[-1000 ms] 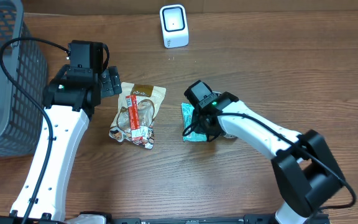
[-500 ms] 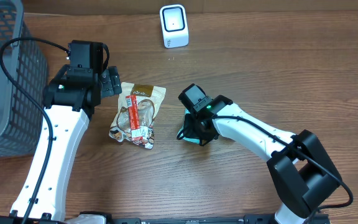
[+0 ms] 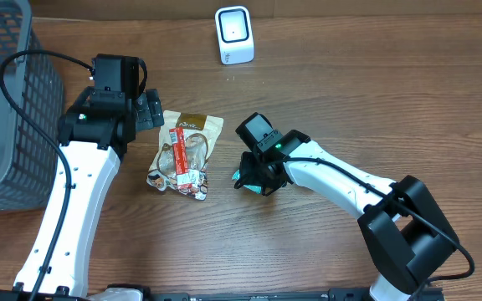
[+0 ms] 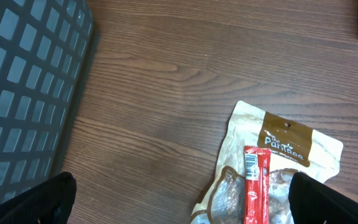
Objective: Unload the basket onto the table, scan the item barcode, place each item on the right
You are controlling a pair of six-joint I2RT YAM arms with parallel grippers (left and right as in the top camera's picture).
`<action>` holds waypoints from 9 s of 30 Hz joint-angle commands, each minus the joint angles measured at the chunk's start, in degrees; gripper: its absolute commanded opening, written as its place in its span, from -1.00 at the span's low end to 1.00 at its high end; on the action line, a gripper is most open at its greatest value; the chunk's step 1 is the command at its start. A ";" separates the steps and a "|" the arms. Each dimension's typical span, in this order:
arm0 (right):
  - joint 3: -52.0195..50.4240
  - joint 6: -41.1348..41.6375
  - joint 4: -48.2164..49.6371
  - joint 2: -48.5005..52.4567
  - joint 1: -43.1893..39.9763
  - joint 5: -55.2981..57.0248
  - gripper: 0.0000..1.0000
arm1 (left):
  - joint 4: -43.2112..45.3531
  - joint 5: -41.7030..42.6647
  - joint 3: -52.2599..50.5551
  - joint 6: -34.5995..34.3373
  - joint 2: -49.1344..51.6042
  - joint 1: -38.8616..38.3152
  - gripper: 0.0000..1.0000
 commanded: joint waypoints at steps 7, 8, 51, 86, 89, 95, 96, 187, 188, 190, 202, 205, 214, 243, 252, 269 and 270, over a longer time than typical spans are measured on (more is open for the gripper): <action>-0.07 -0.66 0.74 0.09 0.09 6.03 0.05 | 0.07 -0.90 1.01 -0.09 -0.26 -0.02 1.00; 0.48 -1.49 0.44 -0.07 -0.09 6.08 0.06 | 0.07 -0.90 1.01 -0.09 -0.26 -0.02 0.99; -0.26 -1.49 5.44 1.05 -1.33 2.91 0.11 | 0.07 -0.76 0.98 -0.09 -0.26 -0.04 0.99; -2.32 3.39 3.10 -0.15 -3.30 2.75 0.18 | 0.07 -0.74 1.01 -0.09 -0.26 -0.02 1.00; -4.44 5.20 6.32 -0.15 -1.73 1.14 0.18 | 0.07 -0.76 1.01 -0.09 -0.26 -0.02 1.00; -5.55 5.79 12.17 -0.15 1.62 -4.11 0.18 | 0.07 -0.76 1.01 -0.09 -0.26 -0.04 1.00; -5.55 5.79 13.03 -0.15 2.29 -4.52 0.19 | 0.07 -0.74 1.01 -0.09 -0.26 -0.02 1.00; -5.20 1.31 10.62 -4.02 -8.02 -8.79 -0.21 | 0.07 -0.74 1.01 -0.09 -0.26 -0.04 1.00; -5.20 1.31 10.38 -4.28 -8.48 -8.81 -0.20 | 0.07 -0.74 0.98 -0.09 -0.26 -0.04 1.00; -5.29 1.29 9.66 -4.33 -8.92 -8.41 -0.19 | 0.07 -0.74 1.01 -0.09 -0.26 -0.04 1.00; -10.03 3.28 13.84 -3.37 -8.74 -5.70 -0.17 | 0.07 -0.74 1.01 -0.09 -0.26 -0.04 1.00; -11.52 4.33 15.65 -3.37 -8.72 -5.70 -0.19 | 0.07 -0.74 0.98 -0.09 -0.26 -0.02 0.99; -13.16 4.74 16.81 -3.37 -8.63 -5.70 -0.83 | 0.07 -0.74 0.98 -0.09 -0.26 -0.02 1.00; -12.96 1.51 15.69 -3.56 -7.52 -7.43 -0.36 | 0.07 -0.76 1.01 -0.09 -0.26 -0.02 0.99; -11.10 1.49 15.91 -3.78 -6.64 -10.12 -0.31 | 0.07 -0.74 1.01 -0.09 -0.26 -0.02 0.99; -8.90 4.09 14.19 -3.17 -6.29 -11.34 0.00 | 0.07 -0.76 1.01 -0.09 -0.26 -0.02 1.00; -9.18 4.94 14.36 -2.71 -6.05 -11.17 0.01 | 0.07 -0.74 1.01 -0.09 -0.26 -0.02 1.00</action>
